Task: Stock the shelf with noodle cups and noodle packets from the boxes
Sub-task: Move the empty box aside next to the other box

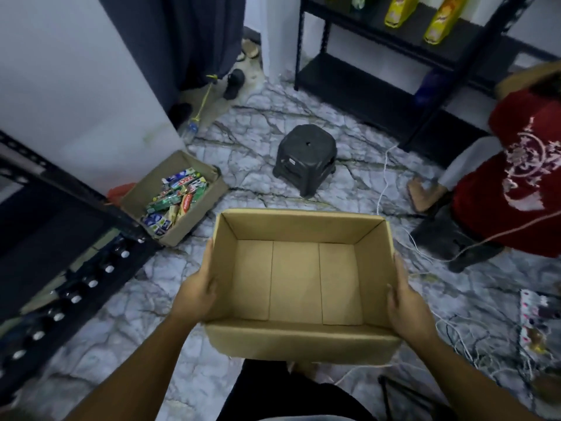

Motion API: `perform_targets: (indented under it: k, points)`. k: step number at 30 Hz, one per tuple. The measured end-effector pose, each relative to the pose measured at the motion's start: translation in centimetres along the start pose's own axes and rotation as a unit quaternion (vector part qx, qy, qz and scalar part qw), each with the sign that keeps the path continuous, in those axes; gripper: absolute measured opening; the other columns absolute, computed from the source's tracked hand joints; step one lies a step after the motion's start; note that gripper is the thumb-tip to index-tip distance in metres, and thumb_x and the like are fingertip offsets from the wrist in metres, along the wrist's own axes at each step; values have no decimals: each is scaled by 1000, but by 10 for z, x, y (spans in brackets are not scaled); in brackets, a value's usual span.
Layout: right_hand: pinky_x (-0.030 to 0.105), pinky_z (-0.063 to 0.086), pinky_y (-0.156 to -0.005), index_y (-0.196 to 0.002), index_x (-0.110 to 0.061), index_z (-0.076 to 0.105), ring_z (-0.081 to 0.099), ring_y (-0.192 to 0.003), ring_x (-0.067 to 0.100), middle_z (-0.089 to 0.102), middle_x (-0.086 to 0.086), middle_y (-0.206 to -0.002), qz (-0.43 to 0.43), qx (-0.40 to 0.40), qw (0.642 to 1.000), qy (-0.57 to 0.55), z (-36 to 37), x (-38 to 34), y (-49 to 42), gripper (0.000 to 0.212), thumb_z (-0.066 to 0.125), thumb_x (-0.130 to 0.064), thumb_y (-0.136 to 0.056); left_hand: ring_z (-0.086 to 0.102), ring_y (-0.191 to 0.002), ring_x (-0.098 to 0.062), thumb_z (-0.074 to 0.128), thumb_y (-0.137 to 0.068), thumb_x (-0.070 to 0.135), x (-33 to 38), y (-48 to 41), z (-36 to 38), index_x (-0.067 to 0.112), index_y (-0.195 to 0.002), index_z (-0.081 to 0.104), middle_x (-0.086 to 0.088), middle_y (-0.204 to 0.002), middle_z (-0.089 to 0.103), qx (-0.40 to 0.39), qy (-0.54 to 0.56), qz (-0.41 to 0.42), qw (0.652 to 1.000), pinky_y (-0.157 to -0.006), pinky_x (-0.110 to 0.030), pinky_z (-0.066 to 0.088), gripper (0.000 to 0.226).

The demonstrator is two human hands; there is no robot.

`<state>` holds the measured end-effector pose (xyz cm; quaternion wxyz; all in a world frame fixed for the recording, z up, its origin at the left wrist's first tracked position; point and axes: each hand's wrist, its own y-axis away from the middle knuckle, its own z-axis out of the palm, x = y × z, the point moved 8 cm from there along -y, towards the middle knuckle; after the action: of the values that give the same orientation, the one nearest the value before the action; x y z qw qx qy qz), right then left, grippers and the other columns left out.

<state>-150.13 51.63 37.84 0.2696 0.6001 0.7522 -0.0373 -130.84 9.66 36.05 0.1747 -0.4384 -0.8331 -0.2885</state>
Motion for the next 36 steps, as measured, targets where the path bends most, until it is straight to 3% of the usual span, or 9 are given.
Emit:
perform_targets:
  k: [7,11,16,20,23,26,30,33,36]
  points:
    - [39,46,-44,-161,-38,-7,53,-47,21,60,7,-62,-115,-28,992,39,5,-83,-98,80,47,-18,-105,57,-61,-24,47,-90,-4,-37,-2,-24,33,-161,-16,-12,-73,60,65,46,-106,991,-58,-35,43,101]
    - [35,36,-41,-160,-37,-6,52,-43,23,53,4,-52,-161,-75,983,55,17,-137,-144,74,43,-22,-107,64,-65,-27,40,-91,2,-66,-1,-41,50,-155,-22,-14,-74,63,100,95,-139,981,-63,-43,52,102]
    - [26,25,-42,-160,-35,-5,48,-41,16,52,0,-53,-221,-132,964,61,41,-209,-196,75,46,-19,-107,64,-67,-25,46,-91,-3,-98,-3,-64,41,-158,-20,-17,-79,66,124,109,-207,964,-65,-42,53,104]
    - [36,36,-42,-159,-36,-5,52,-43,24,57,7,-54,-271,-176,944,71,63,-265,-237,81,50,-13,-104,64,-67,-28,46,-89,-4,-116,-5,-72,37,-160,-18,-18,-81,67,153,128,-244,949,-65,-45,54,104]
    - [39,44,-46,-158,-40,-10,57,-50,31,66,18,-71,-291,-216,927,101,90,-294,-275,90,53,-9,-102,64,-67,-30,48,-90,-4,-128,-14,-69,35,-160,-19,-20,-84,67,169,145,-279,934,-64,-42,51,104]
    - [41,51,-53,-156,-48,-16,61,-54,30,70,20,-82,-303,-260,909,121,121,-318,-313,93,51,-12,-102,66,-75,-30,47,-93,-3,-140,-31,-57,41,-154,-28,-21,-92,69,161,174,-316,919,-70,-41,52,106]
    - [38,45,-48,-152,-45,-20,57,-49,29,61,15,-60,-322,-282,885,181,168,-346,-360,91,49,-11,-102,66,-86,-35,48,-94,1,-155,-63,-36,36,-153,-29,-23,-106,68,161,212,-379,886,-79,-46,54,104]
    - [33,35,-45,-155,-41,-17,54,-47,27,57,15,-57,-315,-296,872,229,218,-345,-395,92,49,-9,-100,64,-105,-44,49,-86,20,-177,-91,-5,27,-159,-22,-24,-124,63,158,249,-414,861,-87,-41,49,102]
    - [32,38,-46,-159,-39,-11,54,-48,24,54,9,-56,-294,-308,871,246,279,-328,-422,94,50,-5,-97,61,-117,-47,55,-88,22,-213,-120,41,25,-160,-18,-28,-135,59,133,290,-448,835,-95,-43,47,103]
